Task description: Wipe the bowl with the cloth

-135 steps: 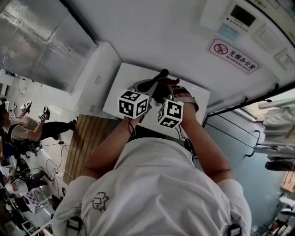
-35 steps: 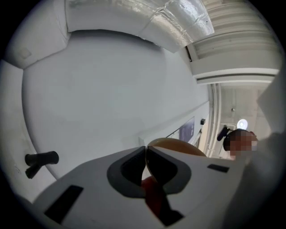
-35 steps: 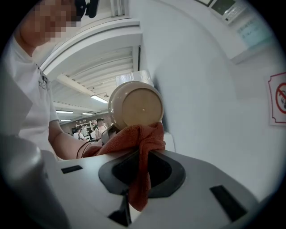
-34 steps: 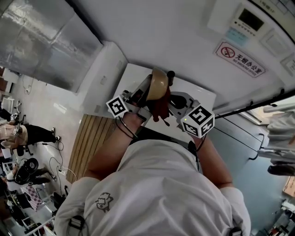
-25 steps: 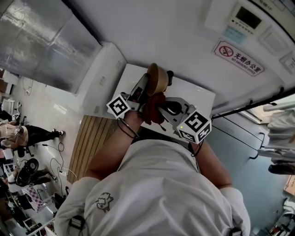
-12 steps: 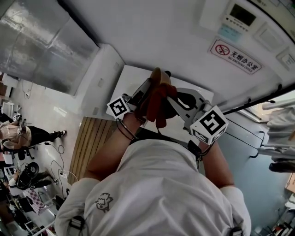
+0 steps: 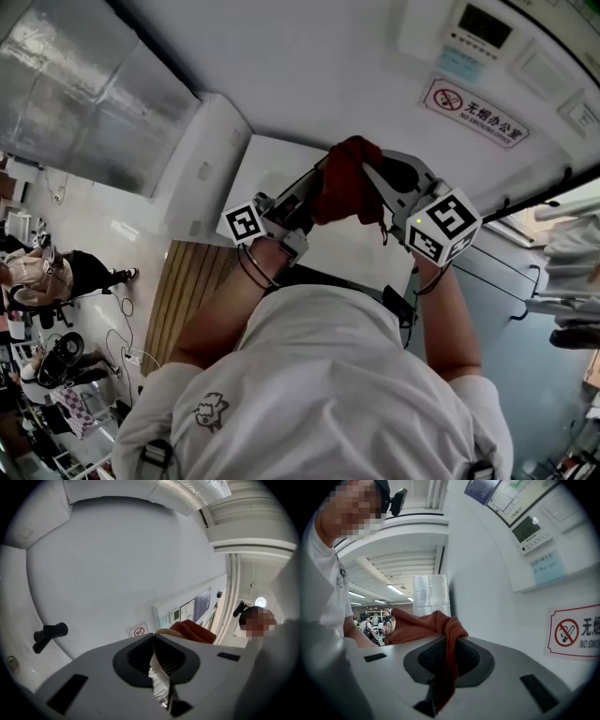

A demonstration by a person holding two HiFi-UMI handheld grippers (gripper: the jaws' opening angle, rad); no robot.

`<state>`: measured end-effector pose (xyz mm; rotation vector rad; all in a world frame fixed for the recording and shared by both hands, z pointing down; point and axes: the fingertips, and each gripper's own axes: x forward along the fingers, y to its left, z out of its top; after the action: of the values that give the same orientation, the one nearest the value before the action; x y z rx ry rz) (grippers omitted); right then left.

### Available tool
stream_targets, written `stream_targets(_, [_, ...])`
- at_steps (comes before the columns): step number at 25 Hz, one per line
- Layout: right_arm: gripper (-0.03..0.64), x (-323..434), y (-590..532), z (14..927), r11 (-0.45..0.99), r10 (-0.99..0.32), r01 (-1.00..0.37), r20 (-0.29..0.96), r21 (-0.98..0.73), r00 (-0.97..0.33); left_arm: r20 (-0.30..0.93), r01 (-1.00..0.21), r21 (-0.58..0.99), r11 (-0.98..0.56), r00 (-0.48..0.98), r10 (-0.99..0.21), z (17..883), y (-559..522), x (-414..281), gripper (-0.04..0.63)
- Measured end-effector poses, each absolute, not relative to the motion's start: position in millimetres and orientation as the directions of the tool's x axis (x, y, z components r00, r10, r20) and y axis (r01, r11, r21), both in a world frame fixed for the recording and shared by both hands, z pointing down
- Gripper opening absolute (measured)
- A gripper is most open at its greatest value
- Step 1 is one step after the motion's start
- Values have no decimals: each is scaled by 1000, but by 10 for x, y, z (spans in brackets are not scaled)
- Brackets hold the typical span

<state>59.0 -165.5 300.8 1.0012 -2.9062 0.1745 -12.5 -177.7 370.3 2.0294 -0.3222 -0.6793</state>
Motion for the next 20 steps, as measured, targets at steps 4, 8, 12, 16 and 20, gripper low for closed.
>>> stream_targets(4, [51,596,-1740,3130,774,-610,-619,105,-136,-785,-393,101,816,-570,819,-418,3538,-1692,-73,20])
stream_targets(8, [51,490,-1745,3330,782,-577,-595,146,-187,-804,-461,167,787,-594,799,-385,3324,-1671,-54,20])
stream_targets(12, [51,347,-1664,3508,794,-539,-570,189,-211,-821,-464,143,786,-601,779,-422,3224,-1781,-95,20])
stream_targets(16, [51,171,-1544,3625,810,-501,-539,206,-231,-841,-441,99,806,-584,758,-480,3224,-1942,-148,21])
stream_targets(20, [51,18,-1414,3740,816,-477,-521,217,-250,-852,-379,13,826,-563,753,-538,3301,-2049,-172,21])
